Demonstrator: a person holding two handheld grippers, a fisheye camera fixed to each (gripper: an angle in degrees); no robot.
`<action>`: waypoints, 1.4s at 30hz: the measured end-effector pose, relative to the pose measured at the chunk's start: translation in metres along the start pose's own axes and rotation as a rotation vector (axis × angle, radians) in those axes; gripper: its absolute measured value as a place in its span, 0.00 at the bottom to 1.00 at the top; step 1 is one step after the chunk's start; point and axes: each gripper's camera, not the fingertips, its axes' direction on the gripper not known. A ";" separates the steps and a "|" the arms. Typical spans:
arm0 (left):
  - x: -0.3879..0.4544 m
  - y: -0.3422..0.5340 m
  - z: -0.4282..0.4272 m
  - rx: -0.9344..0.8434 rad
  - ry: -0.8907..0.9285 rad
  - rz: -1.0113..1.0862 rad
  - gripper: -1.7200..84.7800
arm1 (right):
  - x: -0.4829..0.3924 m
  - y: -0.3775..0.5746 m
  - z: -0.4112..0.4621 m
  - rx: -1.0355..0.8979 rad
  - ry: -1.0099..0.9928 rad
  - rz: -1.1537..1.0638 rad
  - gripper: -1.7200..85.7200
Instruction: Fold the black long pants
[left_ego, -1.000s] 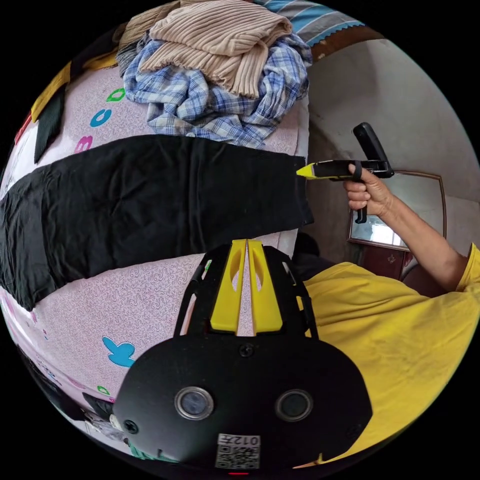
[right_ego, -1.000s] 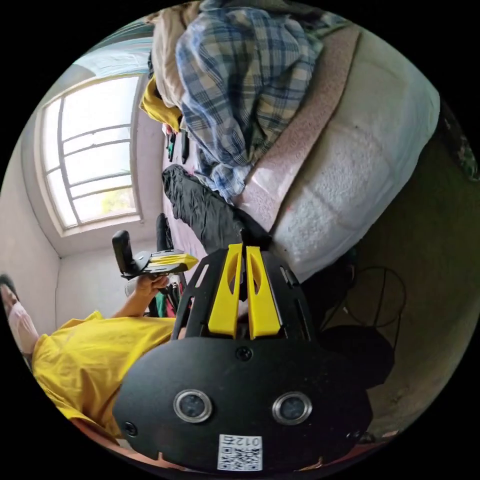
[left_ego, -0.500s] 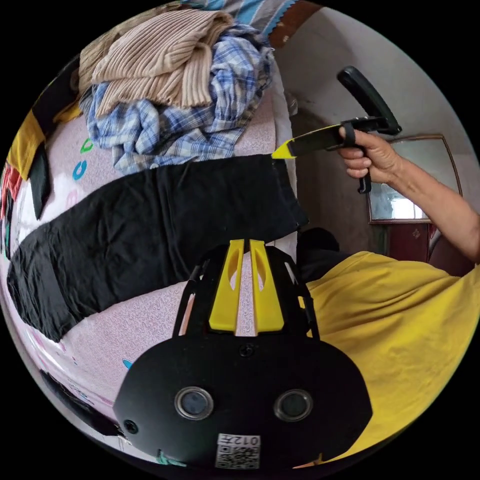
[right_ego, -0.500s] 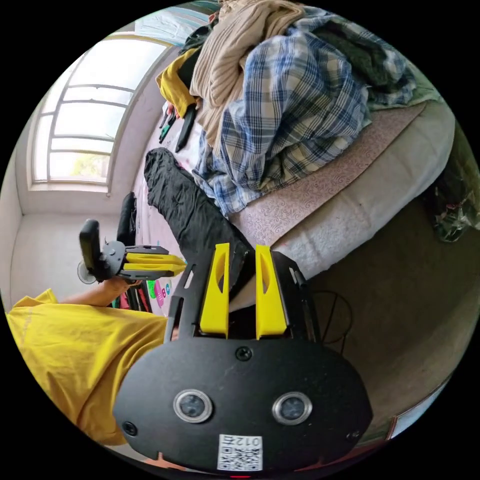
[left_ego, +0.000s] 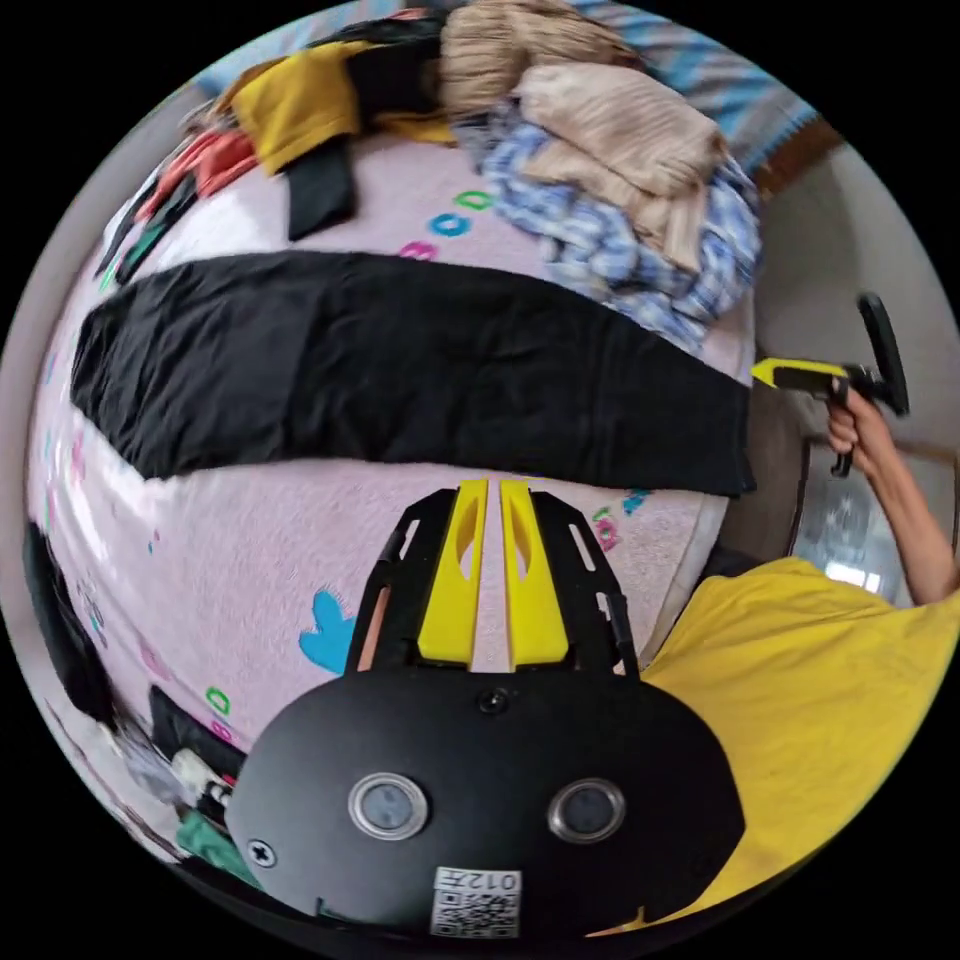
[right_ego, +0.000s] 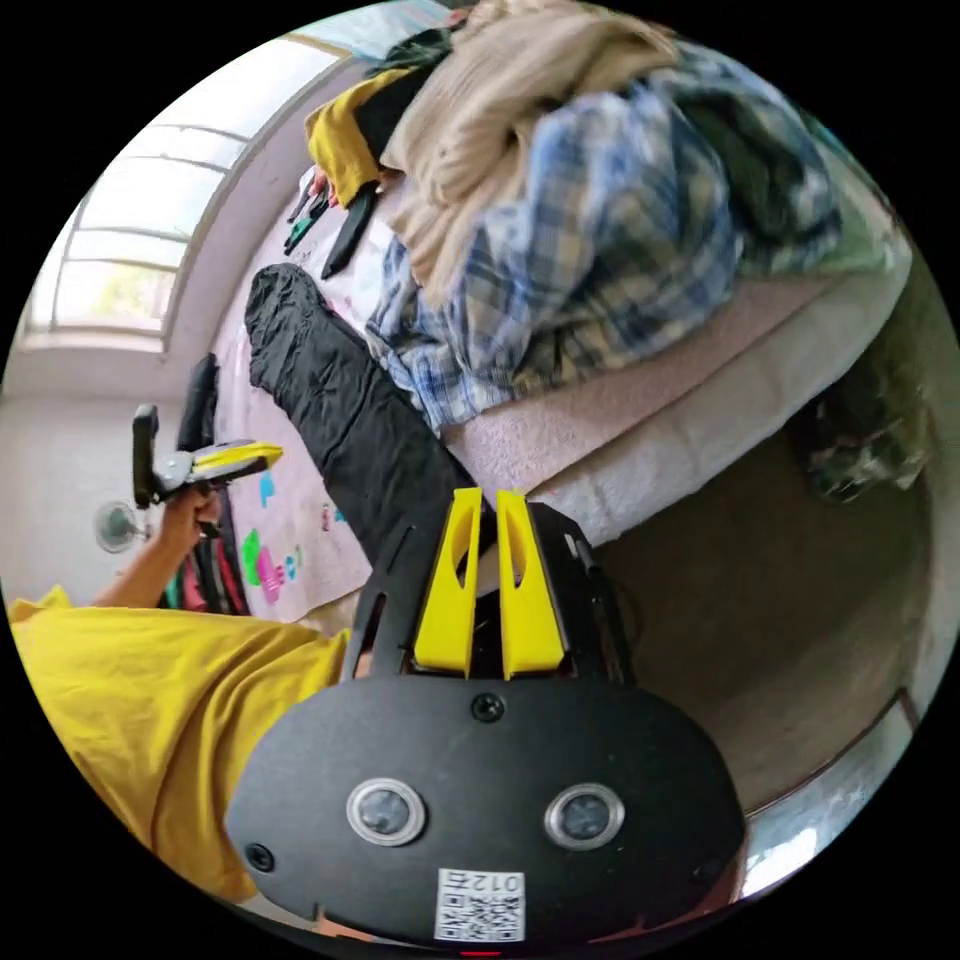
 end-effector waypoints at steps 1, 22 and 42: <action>-0.034 0.009 -0.007 0.018 0.012 -0.099 0.03 | -0.030 -0.010 0.006 0.020 0.023 -0.092 0.04; -0.311 0.031 -0.008 0.168 0.253 -0.662 0.05 | -0.428 -0.211 0.355 -0.110 0.020 -0.922 0.04; -0.222 0.013 -0.046 0.331 -0.025 -0.399 0.10 | -0.417 -0.287 0.506 -0.097 -0.210 -0.714 0.02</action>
